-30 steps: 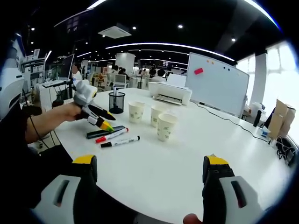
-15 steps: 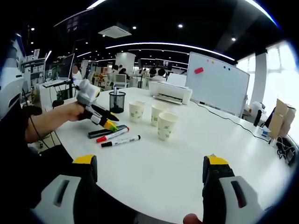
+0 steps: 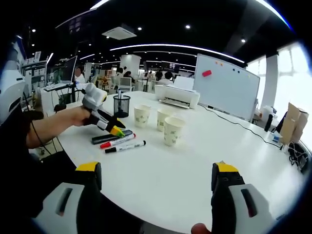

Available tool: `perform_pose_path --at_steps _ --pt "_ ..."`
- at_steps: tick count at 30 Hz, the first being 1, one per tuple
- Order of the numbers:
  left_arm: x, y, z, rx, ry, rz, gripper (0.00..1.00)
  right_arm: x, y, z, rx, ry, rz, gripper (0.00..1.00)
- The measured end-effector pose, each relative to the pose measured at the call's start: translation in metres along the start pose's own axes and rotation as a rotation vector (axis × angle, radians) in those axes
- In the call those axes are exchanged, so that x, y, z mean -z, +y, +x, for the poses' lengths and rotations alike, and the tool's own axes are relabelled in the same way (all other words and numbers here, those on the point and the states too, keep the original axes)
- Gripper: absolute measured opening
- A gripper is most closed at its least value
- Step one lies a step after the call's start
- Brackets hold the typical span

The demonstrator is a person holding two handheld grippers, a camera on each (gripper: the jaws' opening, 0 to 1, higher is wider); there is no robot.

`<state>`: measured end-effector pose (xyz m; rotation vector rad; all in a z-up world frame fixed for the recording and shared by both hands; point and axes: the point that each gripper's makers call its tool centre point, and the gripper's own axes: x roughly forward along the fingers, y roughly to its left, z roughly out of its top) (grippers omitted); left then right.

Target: Place the scattered laser pointers and whiteboard markers into the pen holder and stack the scattered paper cups together

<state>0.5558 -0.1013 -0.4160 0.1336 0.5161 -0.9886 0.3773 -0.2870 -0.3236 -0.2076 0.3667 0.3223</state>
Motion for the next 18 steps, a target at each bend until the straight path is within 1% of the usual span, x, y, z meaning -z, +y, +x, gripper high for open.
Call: perform_pose_path --at_steps 5,6,14,15,18 --pt "0.001 -0.004 0.0 0.02 0.004 -0.02 0.39 -0.001 -0.001 -0.001 0.002 -0.001 0.0 0.89" --pt "0.002 -0.007 0.001 0.03 0.005 -0.034 0.38 -0.001 -0.001 -0.001 0.003 -0.001 0.0 0.89" --pt "0.004 -0.019 0.002 0.088 0.012 -0.054 0.27 -0.002 -0.001 -0.001 0.002 -0.002 -0.004 0.89" --pt "0.004 -0.02 0.003 0.088 0.014 -0.059 0.27 -0.002 -0.001 -0.001 0.002 -0.003 -0.004 0.89" --pt "0.005 -0.022 0.002 0.089 0.019 -0.036 0.26 -0.002 -0.001 -0.001 0.003 -0.004 -0.003 0.89"
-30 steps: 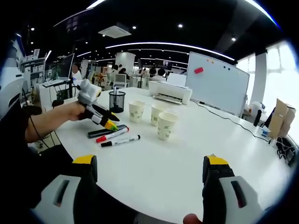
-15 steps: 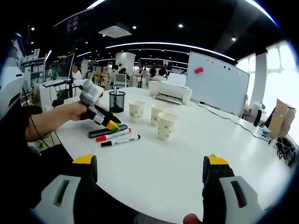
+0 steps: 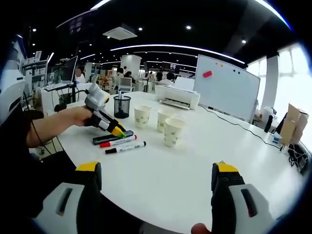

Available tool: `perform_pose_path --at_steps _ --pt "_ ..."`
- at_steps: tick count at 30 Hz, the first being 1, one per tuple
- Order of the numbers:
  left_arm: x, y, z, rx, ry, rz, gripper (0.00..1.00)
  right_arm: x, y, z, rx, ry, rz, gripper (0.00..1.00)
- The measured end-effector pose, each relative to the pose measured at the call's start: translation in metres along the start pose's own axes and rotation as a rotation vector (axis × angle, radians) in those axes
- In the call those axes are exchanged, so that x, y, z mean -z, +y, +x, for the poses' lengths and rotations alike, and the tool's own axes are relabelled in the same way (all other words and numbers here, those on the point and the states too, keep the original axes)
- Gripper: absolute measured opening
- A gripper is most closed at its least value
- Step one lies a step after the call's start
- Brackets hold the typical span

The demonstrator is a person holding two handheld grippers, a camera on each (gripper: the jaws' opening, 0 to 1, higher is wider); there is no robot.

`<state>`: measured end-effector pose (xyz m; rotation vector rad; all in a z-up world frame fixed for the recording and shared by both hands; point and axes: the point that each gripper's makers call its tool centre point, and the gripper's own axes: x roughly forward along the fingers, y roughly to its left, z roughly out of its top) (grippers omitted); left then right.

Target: Place the scattered laser pointers and whiteboard markers into the pen holder and stack the scattered paper cups together

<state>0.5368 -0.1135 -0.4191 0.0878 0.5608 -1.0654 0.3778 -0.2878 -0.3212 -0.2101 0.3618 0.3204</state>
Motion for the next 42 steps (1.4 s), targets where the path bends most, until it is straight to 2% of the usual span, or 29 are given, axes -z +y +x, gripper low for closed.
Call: perform_pose_path --at_steps 3,5,7,13,21,37,42 --pt "-0.001 0.004 -0.003 -0.033 0.013 0.105 0.21 0.001 0.0 0.0 0.0 0.001 0.001 0.89" --pt "0.0 0.01 -0.004 -0.075 0.037 0.215 0.19 0.001 0.0 0.0 0.0 0.003 0.001 0.89" --pt "0.001 0.009 -0.004 -0.077 0.043 0.187 0.18 0.001 0.001 0.0 0.001 0.002 0.0 0.89" --pt "0.003 0.005 -0.005 -0.079 0.064 0.219 0.16 0.001 0.001 -0.001 0.001 0.001 -0.001 0.88" --pt "-0.001 0.013 -0.007 -0.131 0.076 0.226 0.15 0.002 0.001 -0.002 0.003 0.001 0.001 0.88" --pt "-0.05 0.012 -0.042 -0.14 -0.071 0.236 0.14 0.001 0.003 0.002 -0.002 0.003 -0.005 0.88" --pt "-0.059 0.01 -0.048 -0.136 -0.097 0.24 0.14 -0.001 0.003 -0.001 0.001 0.0 -0.008 0.88"
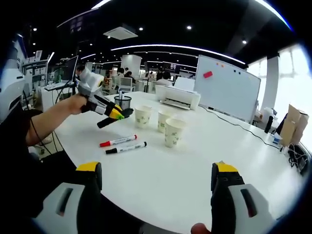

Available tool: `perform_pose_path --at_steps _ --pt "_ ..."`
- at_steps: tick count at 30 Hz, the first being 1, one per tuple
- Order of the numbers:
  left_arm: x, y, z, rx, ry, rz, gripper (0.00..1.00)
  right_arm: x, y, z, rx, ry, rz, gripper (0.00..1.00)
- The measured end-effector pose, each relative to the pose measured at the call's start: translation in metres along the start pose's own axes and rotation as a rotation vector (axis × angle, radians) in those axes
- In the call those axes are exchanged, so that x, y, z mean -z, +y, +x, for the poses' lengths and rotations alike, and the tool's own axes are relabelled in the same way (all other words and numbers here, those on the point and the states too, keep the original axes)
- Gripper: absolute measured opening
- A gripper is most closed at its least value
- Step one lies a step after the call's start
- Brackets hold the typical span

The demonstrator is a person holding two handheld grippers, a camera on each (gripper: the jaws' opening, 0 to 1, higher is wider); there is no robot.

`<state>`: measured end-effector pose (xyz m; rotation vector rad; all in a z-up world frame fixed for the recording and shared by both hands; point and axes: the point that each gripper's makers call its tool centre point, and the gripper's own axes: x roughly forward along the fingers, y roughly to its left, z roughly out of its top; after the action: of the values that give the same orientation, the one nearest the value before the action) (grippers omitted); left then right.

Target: Place the scattered laser pointers and whiteboard markers into the pen holder and stack the scattered paper cups together

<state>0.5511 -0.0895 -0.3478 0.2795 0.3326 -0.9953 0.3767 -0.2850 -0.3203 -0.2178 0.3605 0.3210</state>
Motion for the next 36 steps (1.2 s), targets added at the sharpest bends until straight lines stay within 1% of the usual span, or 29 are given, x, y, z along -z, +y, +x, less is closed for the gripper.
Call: perform_pose_path --at_steps 5,12,17,25,30,36 --pt "-0.009 0.001 -0.005 0.009 -0.03 -0.019 0.14 -0.003 0.001 -0.002 0.0 -0.005 -0.004 0.88" --pt "-0.011 0.003 -0.009 0.006 -0.045 -0.034 0.14 -0.005 0.002 -0.004 0.002 -0.01 -0.01 0.88" --pt "-0.016 0.003 -0.013 0.008 -0.069 -0.053 0.14 -0.005 0.001 -0.005 0.005 -0.01 -0.009 0.88" --pt "-0.022 0.002 -0.019 0.003 -0.092 -0.052 0.14 -0.005 0.002 -0.006 0.005 -0.012 -0.01 0.88" --pt "-0.023 0.003 -0.021 -0.006 -0.103 -0.051 0.14 -0.005 0.002 -0.006 0.006 -0.012 -0.011 0.88" --pt "-0.025 0.001 -0.026 0.0 -0.114 -0.049 0.14 -0.006 0.002 -0.007 0.007 -0.012 -0.013 0.88"
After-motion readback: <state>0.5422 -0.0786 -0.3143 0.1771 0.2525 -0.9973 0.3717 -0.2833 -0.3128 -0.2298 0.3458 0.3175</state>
